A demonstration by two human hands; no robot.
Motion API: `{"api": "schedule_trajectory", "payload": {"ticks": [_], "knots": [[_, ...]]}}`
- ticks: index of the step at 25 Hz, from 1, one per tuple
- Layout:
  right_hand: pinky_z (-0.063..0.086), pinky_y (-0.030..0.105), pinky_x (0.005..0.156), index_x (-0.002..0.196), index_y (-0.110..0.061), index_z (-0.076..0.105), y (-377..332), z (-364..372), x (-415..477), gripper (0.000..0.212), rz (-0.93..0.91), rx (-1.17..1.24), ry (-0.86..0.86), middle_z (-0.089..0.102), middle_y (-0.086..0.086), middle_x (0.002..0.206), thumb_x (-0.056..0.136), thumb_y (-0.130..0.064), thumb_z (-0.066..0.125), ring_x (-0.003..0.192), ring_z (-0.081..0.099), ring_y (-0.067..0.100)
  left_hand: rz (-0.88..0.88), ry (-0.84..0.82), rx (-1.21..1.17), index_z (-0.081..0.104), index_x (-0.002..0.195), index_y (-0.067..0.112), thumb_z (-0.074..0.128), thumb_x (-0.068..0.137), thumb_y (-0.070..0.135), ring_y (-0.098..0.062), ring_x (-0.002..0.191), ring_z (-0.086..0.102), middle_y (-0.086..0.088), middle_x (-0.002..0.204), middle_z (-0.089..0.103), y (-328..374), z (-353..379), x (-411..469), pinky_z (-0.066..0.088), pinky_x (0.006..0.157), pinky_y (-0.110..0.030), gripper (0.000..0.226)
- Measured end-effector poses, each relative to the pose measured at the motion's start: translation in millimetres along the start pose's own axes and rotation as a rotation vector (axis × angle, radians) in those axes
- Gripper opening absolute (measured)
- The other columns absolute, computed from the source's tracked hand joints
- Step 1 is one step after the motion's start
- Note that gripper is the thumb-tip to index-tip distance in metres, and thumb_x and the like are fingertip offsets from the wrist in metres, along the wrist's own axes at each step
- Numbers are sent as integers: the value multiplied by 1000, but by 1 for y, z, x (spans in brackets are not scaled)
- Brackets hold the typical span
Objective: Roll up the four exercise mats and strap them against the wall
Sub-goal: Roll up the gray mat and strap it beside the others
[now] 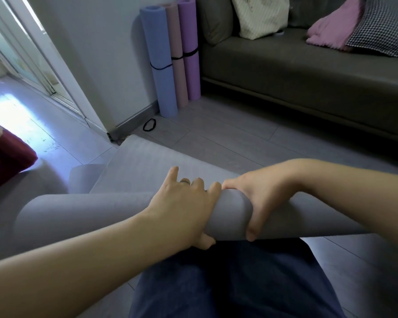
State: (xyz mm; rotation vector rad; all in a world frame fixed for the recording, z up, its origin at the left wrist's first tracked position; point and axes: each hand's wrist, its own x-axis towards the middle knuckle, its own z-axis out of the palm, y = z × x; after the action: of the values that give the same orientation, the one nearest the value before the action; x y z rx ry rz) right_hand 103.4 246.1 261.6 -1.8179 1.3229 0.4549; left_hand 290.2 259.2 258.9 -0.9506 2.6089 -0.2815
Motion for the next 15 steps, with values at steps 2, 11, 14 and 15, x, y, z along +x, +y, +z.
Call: {"api": "schedule_trajectory", "payload": {"ticks": [2,11,14,15], "knots": [[51,35,92,122,-40,44,-4,6,6,76,16,17,-85,59,-16,112,59,-43,87,104,59,7,25,-42,-55,29,129,20,57,72,68,-27,98,58,-3,112,55,0,3,0,28,105,-46,80],[38,51,101,151,-14,19,-12,72,-13,111,68,-644,671,48,10,133,65,-63,70,117,49,30,73,-554,-571,42,128,29,74,67,61,-15,99,57,7,115,59,-41,9,52,45,88,-31,76],[49,52,86,141,-6,35,1,95,15,125,76,-644,848,59,18,117,39,-58,85,98,61,34,167,-690,-653,50,125,31,70,65,64,-13,104,61,10,115,64,-50,12,70,46,98,-37,71],[52,48,81,137,-8,38,6,94,21,119,51,-594,889,61,16,112,38,-53,85,93,62,33,153,-690,-653,51,125,30,69,66,65,-13,105,61,9,115,64,-52,12,71,46,99,-37,71]]}}
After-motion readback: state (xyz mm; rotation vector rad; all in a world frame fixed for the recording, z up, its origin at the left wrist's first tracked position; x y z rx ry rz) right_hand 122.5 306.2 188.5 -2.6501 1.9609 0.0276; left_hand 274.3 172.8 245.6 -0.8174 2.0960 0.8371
